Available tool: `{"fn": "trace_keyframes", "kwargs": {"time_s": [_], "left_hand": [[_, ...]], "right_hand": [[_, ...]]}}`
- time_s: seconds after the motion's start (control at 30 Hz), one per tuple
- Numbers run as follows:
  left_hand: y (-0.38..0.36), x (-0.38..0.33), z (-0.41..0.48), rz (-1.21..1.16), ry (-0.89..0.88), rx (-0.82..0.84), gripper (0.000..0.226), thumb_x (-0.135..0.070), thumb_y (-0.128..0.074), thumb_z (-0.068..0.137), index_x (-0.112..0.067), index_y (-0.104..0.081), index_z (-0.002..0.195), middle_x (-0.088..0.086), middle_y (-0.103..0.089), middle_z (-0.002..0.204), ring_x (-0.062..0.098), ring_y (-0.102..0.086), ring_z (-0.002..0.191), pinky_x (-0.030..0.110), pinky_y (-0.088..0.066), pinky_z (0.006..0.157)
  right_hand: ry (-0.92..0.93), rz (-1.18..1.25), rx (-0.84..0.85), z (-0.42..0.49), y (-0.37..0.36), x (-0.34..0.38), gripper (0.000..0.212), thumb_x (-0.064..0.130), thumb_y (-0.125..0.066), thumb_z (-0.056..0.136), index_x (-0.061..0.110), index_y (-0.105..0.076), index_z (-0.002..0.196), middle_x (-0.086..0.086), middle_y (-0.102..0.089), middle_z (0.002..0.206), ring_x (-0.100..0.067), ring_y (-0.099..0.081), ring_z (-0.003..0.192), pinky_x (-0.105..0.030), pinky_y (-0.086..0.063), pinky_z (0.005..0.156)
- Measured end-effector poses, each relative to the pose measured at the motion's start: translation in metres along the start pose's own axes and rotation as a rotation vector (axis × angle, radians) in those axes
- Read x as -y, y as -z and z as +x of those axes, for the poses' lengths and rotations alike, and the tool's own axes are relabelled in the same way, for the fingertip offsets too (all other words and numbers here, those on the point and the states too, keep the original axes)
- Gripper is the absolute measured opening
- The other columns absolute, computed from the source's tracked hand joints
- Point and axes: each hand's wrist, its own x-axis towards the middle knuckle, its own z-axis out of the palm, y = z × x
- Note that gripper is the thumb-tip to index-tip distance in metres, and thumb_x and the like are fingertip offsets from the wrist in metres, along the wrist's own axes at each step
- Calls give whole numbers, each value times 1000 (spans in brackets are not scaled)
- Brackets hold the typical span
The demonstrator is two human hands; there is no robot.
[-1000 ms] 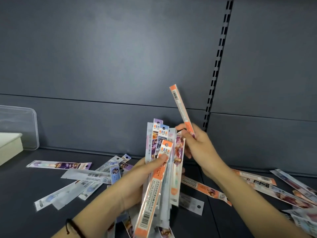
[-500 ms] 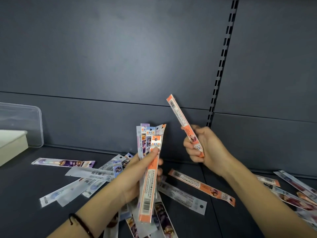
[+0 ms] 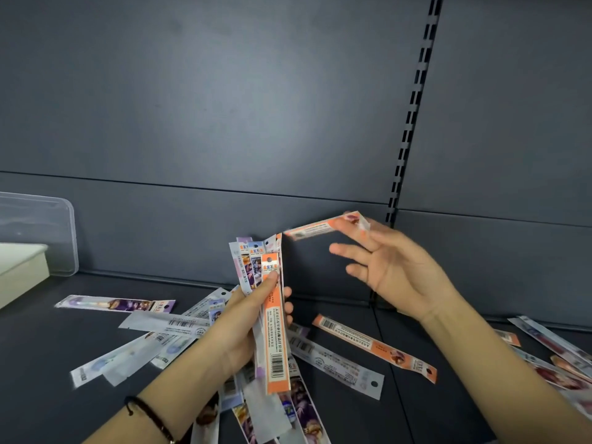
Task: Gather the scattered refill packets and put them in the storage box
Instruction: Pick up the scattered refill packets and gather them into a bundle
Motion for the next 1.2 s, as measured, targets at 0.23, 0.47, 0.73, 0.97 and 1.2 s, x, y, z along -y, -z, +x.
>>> {"fn": "trace_keyframes", "kwargs": {"time_s": [0.23, 0.47, 0.73, 0.97, 1.2], "left_hand": [[0, 1, 0, -19, -22, -65, 37, -27, -66, 83, -14, -62, 117, 11, -76, 94, 18, -69, 66, 35, -53, 64], [-2, 2, -1, 83, -182, -83, 34, -25, -63, 88, -20, -57, 121, 6, -77, 95, 21, -72, 88, 38, -54, 76], [-15, 9, -9, 277, -245, 94, 32, -30, -60, 88, -10, -65, 111, 10, -75, 97, 23, -71, 88, 33, -55, 76], [-17, 11, -11, 313, -226, 167, 35, -35, -55, 89, -13, -61, 116, 13, -74, 100, 27, -72, 92, 32, -57, 77], [-17, 7, -13, 311, -168, 273, 40, -24, -67, 81, -17, -60, 119, 5, -76, 98, 19, -73, 82, 26, -56, 68]], "right_hand": [[92, 47, -171, 2, -8, -1, 16, 19, -69, 67, 17, -79, 79, 3, -77, 79, -6, -70, 60, -16, -50, 45], [-58, -120, -226, 2, -11, -7, 13, 21, -68, 77, 16, -70, 66, 5, -51, 48, -4, -38, 35, -15, -31, 36], [-249, -182, -176, -1, -32, -35, 18, 20, -61, 89, 9, -59, 74, 3, -52, 52, -5, -32, 33, -17, -20, 34], [-66, -713, -341, -4, -37, -37, 23, 27, -63, 91, 5, -64, 86, -4, -59, 52, -7, -41, 33, -16, -31, 35], [-13, -794, -294, -2, -31, -34, 25, 31, -74, 80, 8, -67, 73, 6, -61, 51, 0, -53, 45, -11, -41, 45]]}}
